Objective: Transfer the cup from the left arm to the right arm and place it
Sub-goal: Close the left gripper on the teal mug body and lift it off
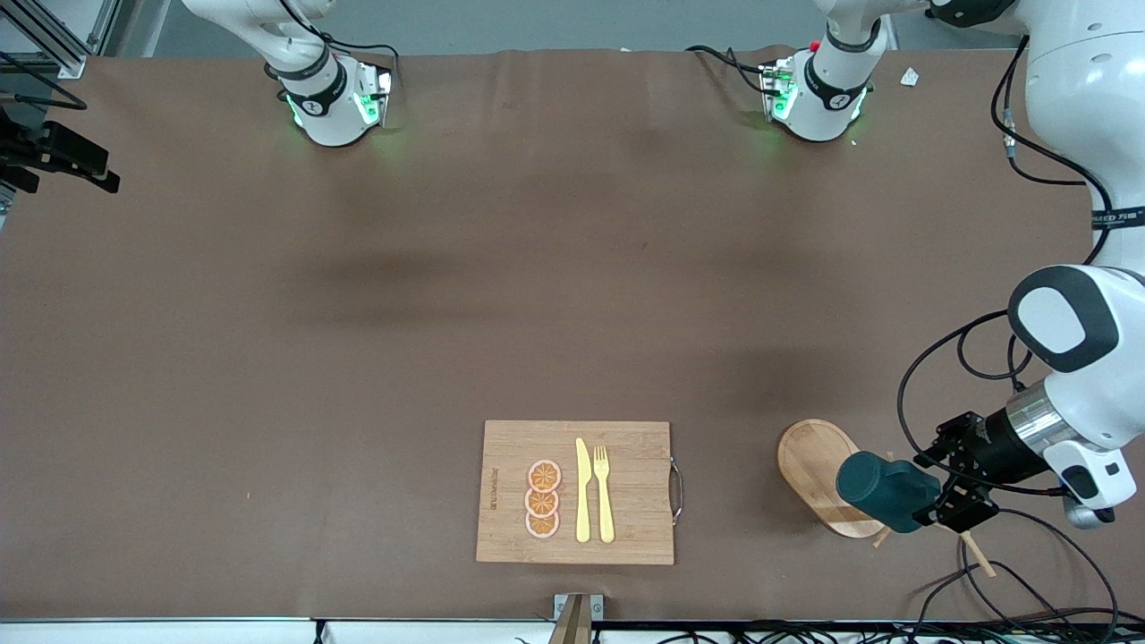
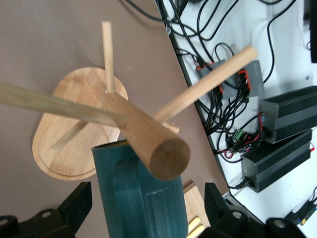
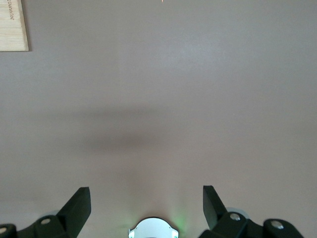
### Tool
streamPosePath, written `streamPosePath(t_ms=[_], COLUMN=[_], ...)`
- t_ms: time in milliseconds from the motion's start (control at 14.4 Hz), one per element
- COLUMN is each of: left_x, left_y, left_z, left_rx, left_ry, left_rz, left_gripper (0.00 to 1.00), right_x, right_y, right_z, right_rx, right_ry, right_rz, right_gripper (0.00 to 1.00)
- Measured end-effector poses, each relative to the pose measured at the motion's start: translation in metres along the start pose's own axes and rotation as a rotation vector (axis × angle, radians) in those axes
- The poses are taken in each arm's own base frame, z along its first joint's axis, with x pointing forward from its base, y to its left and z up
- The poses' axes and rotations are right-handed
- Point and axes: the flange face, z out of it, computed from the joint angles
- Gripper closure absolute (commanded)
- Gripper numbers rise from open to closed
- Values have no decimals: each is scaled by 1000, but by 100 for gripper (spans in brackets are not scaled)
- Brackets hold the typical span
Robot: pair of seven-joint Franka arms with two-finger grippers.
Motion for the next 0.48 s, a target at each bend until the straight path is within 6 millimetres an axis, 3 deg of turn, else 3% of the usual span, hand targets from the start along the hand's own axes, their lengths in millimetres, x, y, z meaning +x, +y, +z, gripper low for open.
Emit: streamPosePath(t_ms=[277, 485], left_x=[-16, -16], left_y=[3, 2], left_z=[20, 23], left_rx=[17, 14], left_ry=[-23, -36], left_rz=[16, 3], left_gripper=[0, 4], right_x=[0, 0], right_y=[0, 0], right_z=[0, 0], right_rx=[0, 0], right_ry=[0, 0], right_rz=[0, 0], right_gripper=[0, 0])
